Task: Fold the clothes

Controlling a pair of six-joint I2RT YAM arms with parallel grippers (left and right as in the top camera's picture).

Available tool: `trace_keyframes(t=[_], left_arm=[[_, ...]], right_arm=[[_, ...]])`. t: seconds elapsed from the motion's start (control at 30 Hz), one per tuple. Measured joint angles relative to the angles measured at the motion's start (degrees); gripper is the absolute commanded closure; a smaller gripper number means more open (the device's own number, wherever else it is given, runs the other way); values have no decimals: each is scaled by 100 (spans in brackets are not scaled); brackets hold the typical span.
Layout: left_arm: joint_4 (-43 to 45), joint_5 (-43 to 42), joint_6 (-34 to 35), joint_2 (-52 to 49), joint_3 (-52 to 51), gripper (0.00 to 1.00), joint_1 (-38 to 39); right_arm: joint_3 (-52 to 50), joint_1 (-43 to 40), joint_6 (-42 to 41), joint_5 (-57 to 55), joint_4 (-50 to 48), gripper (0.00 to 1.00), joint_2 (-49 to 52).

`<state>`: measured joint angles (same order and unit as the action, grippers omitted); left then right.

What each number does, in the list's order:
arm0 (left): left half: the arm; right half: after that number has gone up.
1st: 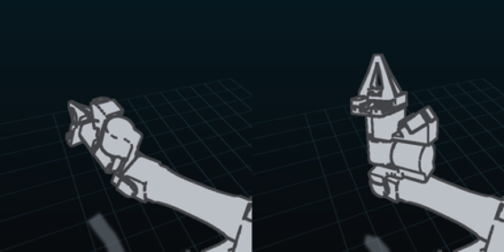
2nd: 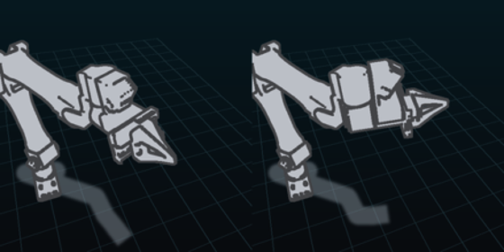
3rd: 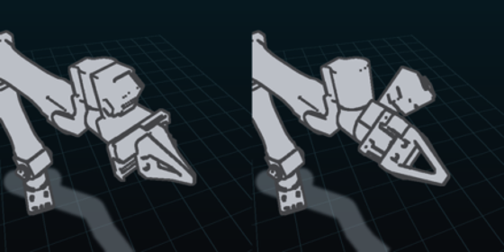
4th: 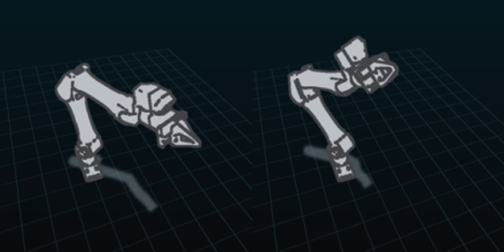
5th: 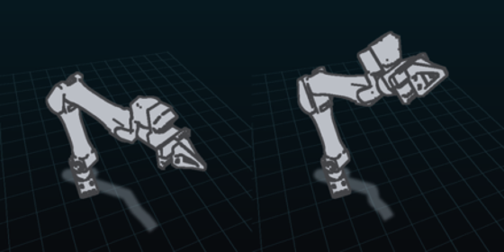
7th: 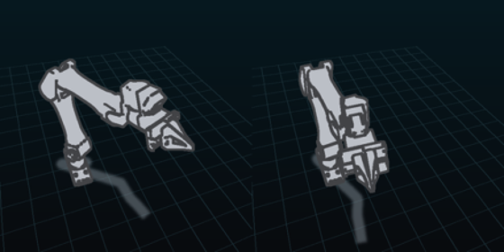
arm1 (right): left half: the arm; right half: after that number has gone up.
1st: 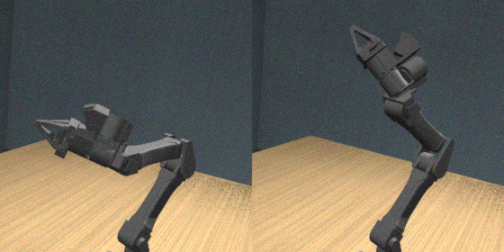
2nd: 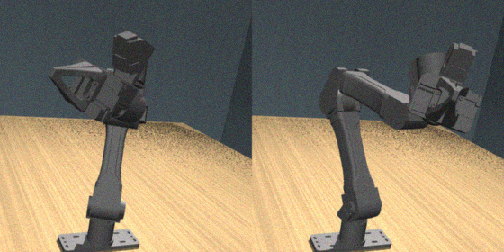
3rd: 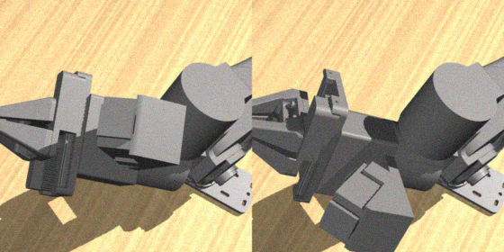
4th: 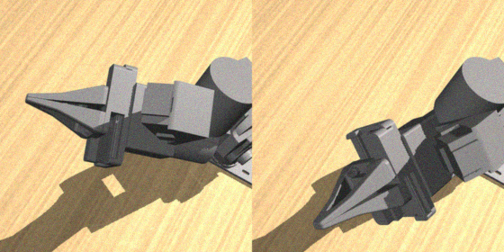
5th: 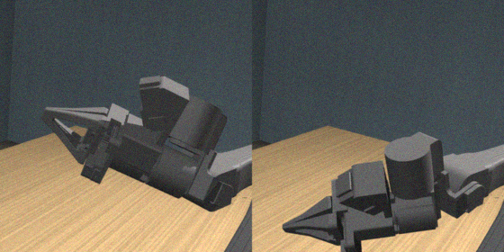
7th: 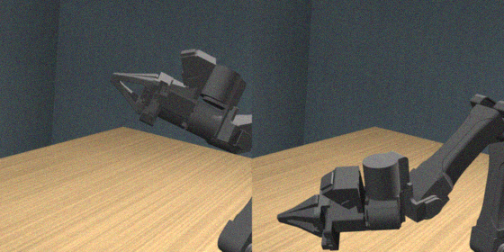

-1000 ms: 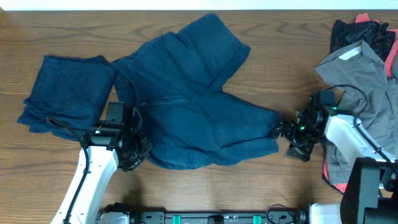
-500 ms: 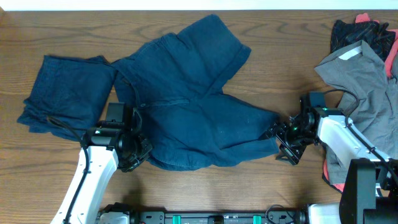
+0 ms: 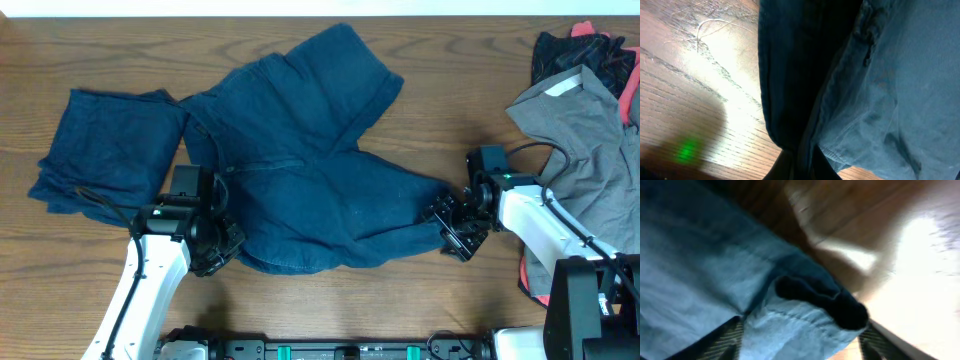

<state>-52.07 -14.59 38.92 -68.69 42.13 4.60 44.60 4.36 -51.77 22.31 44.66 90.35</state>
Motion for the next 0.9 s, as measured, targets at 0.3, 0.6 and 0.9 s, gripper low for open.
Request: trace_keyframes(t=[0.3, 0.6, 0.9], left_arm=[[-2, 0, -4, 0, -2, 94, 0], [-72, 0, -15, 0, 0, 94, 0], [-120, -2, -15, 0, -2, 94, 0]], right_arm=[[0, 0, -175, -136, 4, 60, 0], [0, 0, -146, -144, 372, 94, 0], [0, 0, -151, -153, 765, 73, 0]])
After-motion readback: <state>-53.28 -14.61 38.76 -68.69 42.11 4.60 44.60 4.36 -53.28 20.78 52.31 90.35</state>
